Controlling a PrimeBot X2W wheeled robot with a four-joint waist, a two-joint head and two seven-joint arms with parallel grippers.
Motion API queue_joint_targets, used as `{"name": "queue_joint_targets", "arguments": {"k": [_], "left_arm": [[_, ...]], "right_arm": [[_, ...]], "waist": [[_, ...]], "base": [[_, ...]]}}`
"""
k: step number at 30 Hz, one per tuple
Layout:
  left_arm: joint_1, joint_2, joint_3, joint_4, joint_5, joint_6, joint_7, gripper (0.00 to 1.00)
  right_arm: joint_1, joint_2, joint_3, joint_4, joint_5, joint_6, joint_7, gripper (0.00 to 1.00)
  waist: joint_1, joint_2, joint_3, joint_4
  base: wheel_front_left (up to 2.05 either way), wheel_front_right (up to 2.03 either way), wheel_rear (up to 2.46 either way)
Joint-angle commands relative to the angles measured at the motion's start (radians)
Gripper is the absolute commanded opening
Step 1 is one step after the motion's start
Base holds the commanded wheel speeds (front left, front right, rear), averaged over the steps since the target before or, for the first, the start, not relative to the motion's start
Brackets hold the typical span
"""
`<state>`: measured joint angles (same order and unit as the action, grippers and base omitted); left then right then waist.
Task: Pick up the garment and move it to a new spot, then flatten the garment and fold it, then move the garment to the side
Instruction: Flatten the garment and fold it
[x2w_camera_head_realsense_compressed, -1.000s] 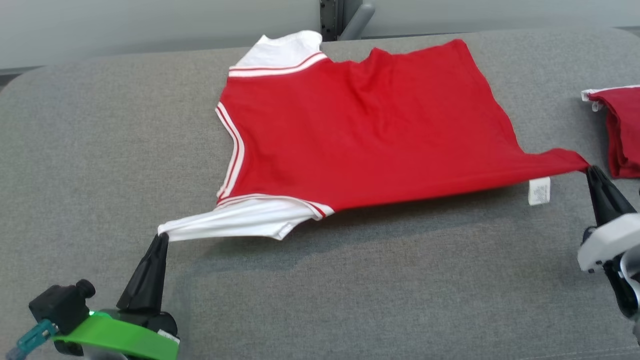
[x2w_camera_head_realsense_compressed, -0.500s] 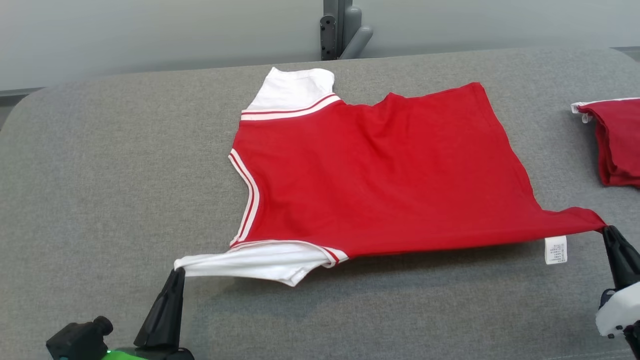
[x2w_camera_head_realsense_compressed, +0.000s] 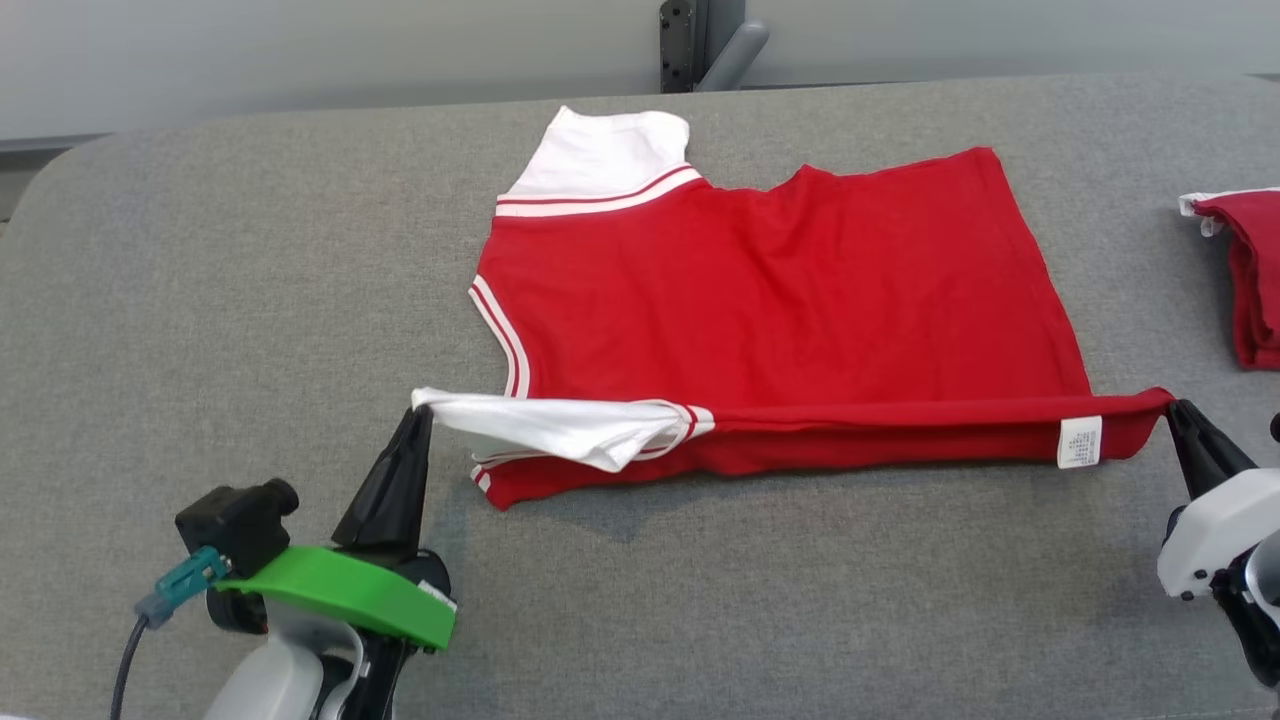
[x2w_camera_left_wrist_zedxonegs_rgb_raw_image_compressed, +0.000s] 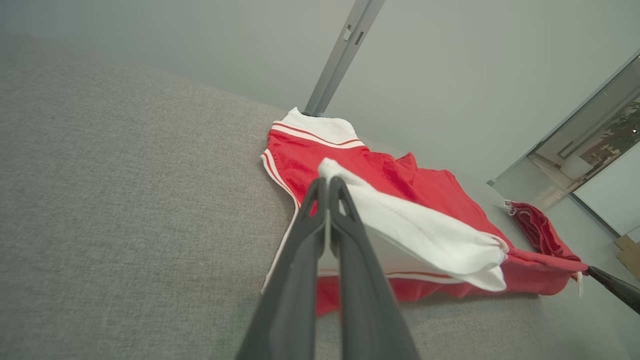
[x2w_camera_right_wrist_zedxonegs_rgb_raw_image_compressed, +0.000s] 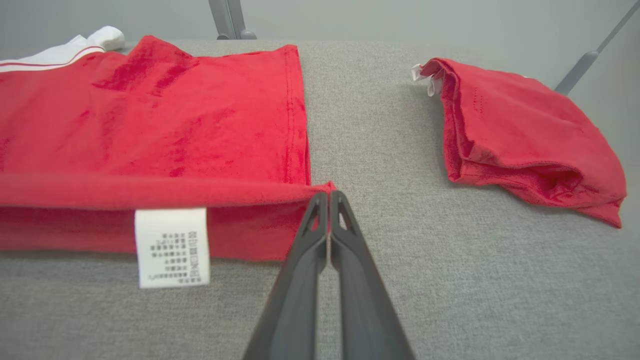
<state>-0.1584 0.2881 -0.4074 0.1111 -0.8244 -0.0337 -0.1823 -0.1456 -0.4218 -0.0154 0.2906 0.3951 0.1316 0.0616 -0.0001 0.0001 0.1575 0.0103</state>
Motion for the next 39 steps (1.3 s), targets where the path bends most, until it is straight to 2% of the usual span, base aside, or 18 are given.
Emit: {"name": "queue_joint_targets", "arguments": {"k": [1, 5, 15, 17, 18, 19, 20, 21, 22, 27, 32, 39], "left_arm": [[-0.041, -0.005, -0.002, 0.027, 0.007, -0.012, -0.006, 0.00], [-0.126, -0.017, -0.015, 0.112, 0.031, -0.029, -0.014, 0.00], [-0.265, -0.025, -0.031, 0.264, 0.109, -0.039, -0.052, 0.00], [-0.277, -0.029, -0.032, 0.280, 0.119, -0.046, -0.061, 0.18], [-0.282, -0.033, -0.032, 0.287, 0.120, -0.049, -0.065, 0.41], [-0.285, -0.036, -0.032, 0.295, 0.119, -0.053, -0.067, 0.69], [-0.288, -0.037, -0.032, 0.302, 0.125, -0.053, -0.070, 1.00], [-0.290, -0.040, -0.029, 0.308, 0.128, -0.054, -0.074, 1.00], [-0.289, -0.045, -0.024, 0.312, 0.129, -0.052, -0.076, 1.00], [-0.258, -0.052, -0.008, 0.302, 0.142, -0.046, -0.081, 1.00], [-0.161, -0.066, 0.005, 0.248, 0.118, -0.033, -0.078, 1.00], [-0.036, -0.069, -0.034, 0.177, 0.045, -0.011, 0.071, 1.00]], "right_arm": [[-0.027, -0.002, 0.002, 0.012, -0.012, -0.002, 0.001, 0.00], [-0.094, -0.005, 0.016, 0.049, -0.016, -0.002, -0.013, 0.00], [-0.287, 0.004, 0.107, 0.191, -0.057, -0.002, -0.067, 0.00], [-0.313, 0.002, 0.120, 0.224, -0.063, -0.002, -0.087, 0.00], [-0.324, 0.002, 0.127, 0.240, -0.065, -0.002, -0.097, 0.00], [-0.333, 0.002, 0.133, 0.255, -0.067, -0.002, -0.108, 0.00], [-0.341, 0.002, 0.137, 0.269, -0.066, -0.002, -0.118, 0.17], [-0.347, 0.002, 0.141, 0.284, -0.063, -0.002, -0.129, 0.45], [-0.350, 0.004, 0.143, 0.295, -0.061, -0.002, -0.146, 1.00], [-0.331, 0.002, 0.152, 0.305, -0.047, -0.002, -0.237, 1.00], [-0.257, -0.011, 0.136, 0.248, -0.015, -0.002, -0.315, 1.00], [-0.124, 0.013, 0.084, 0.194, 0.014, -0.002, -0.327, 1.00]], "waist": [[0.0001, -0.0001, 0.026, 0.013], [0.0001, -0.0001, 0.066, 0.009], [0.0001, -0.0001, 0.153, -0.015], [0.0001, -0.0001, 0.159, -0.015], [0.0001, -0.0001, 0.159, -0.015], [0.0001, -0.0001, 0.159, -0.015], [0.0001, -0.0001, 0.158, -0.014], [0.0001, -0.0001, 0.156, -0.013], [0.0001, -0.0001, 0.152, -0.011], [0.0001, -0.0001, 0.130, -0.007], [0.0001, -0.0001, 0.097, -0.012], [0.0001, -0.0001, 0.060, -0.020]], "base": [[0.00, 0.00, 0.00], [0.00, 0.00, 0.00], [0.00, 0.00, 0.00], [0.00, 0.00, 0.00], [0.00, 0.00, 0.00], [0.00, 0.00, 0.00], [0.00, 0.00, 0.00], [0.00, 0.00, 0.00], [0.00, 0.00, 0.00], [0.00, 0.00, 0.00], [0.00, 0.00, 0.00], [0.00, 0.00, 0.00]]}}
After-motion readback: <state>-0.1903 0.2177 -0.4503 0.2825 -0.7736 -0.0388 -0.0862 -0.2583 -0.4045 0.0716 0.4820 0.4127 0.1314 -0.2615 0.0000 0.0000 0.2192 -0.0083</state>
